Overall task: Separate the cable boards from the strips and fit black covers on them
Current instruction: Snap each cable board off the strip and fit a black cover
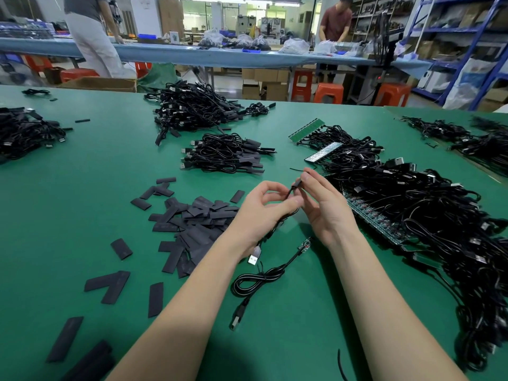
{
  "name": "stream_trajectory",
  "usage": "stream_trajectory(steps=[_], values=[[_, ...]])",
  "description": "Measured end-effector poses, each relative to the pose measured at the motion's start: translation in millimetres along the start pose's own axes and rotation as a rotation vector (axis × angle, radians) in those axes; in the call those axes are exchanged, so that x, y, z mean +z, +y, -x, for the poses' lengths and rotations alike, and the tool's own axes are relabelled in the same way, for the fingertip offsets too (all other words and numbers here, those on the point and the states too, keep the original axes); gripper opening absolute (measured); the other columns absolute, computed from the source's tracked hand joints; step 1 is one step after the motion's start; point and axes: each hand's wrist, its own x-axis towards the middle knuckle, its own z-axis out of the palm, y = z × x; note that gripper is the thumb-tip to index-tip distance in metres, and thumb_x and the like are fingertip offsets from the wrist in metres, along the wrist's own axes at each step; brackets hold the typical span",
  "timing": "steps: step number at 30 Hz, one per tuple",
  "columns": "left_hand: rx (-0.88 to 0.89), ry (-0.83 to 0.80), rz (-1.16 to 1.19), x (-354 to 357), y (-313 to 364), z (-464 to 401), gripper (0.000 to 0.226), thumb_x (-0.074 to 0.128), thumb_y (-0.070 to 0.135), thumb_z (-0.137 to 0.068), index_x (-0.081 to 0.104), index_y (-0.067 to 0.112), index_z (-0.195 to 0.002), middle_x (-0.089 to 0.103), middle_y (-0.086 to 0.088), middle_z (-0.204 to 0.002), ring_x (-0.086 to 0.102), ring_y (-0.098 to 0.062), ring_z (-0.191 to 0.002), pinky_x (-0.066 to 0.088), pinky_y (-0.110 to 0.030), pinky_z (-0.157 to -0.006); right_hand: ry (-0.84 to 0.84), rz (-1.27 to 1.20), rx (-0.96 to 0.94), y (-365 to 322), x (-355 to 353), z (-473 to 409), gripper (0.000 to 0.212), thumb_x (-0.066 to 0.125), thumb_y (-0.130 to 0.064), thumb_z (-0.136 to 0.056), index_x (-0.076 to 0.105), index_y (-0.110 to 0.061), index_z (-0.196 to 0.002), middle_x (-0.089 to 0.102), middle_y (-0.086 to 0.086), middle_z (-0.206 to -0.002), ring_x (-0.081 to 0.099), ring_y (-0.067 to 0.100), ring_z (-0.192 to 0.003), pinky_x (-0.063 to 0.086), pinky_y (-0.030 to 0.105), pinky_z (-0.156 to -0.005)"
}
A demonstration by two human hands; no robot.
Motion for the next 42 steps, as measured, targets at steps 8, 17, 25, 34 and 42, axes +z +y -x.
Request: stream_trajectory(steps=[8,17,25,34,42], values=[[0.165,0.050,-0.613,-0.8,20.6,-0.8,0.027,0.075,0.015,-0.086,0.057,0.019,-0.106,0.069,0.004,-0.096,0.070,-0.016,-0.080,0.052,-0.022,-0.071,0.100,-0.091,-0.130,-6.6,-6.7,-8.7,0.027,0.071,-0.010,-0.092,0.066,-0.008,-0.119,0.073,0.009,-0.097,0.074,0.015,-0.076,0.060,0.022,-0.073],[0.388,0.183,-0.945,-48.1,53.2,-54.2,0.016,0.070,0.010,-0.089,0.068,0.018,-0.103,0.068,0.005,-0.095,0.063,-0.010,-0.087,0.051,-0.025,-0.090,0.109,0.317,-0.058,6.7,-8.0,-16.9,0.026,0.062,-0.031,-0.100,0.063,-0.010,-0.115,0.073,0.011,-0.096,0.070,0.019,-0.073,0.060,0.025,-0.064],[0.336,0.217,-1.485,-103.1,74.1,-117.7,0.026,0.056,0.007,-0.093,0.062,0.019,-0.115,0.069,-0.008,-0.113,0.058,-0.031,-0.111,0.048,-0.038,-0.088,0.108,0.439,-0.087,10.3,-7.9,-17.5,0.017,0.064,-0.027,-0.099,0.069,-0.011,-0.098,0.073,0.004,-0.081,0.067,0.015,-0.065,0.058,0.022,-0.062],[0.276,0.206,-1.807,-108.5,55.1,-133.7,0.034,0.052,0.001,-0.093,0.062,0.019,-0.121,0.053,-0.012,-0.122,0.044,-0.032,-0.118,0.039,-0.040,-0.092,0.094,0.452,-0.103,11.9,-9.8,-17.5,0.016,0.064,-0.022,-0.098,0.071,-0.009,-0.094,0.072,-0.001,-0.069,0.065,0.011,-0.059,0.057,0.021,-0.060],[0.369,0.281,-1.407,-61.5,52.6,-94.1,0.024,0.062,0.028,-0.093,0.060,0.018,-0.114,0.057,-0.007,-0.115,0.051,-0.026,-0.112,0.047,-0.041,-0.093,0.082,0.505,-0.095,11.4,-8.6,-15.7,0.011,0.065,-0.018,-0.096,0.072,-0.009,-0.095,0.073,0.003,-0.073,0.065,0.012,-0.059,0.056,0.020,-0.059]])
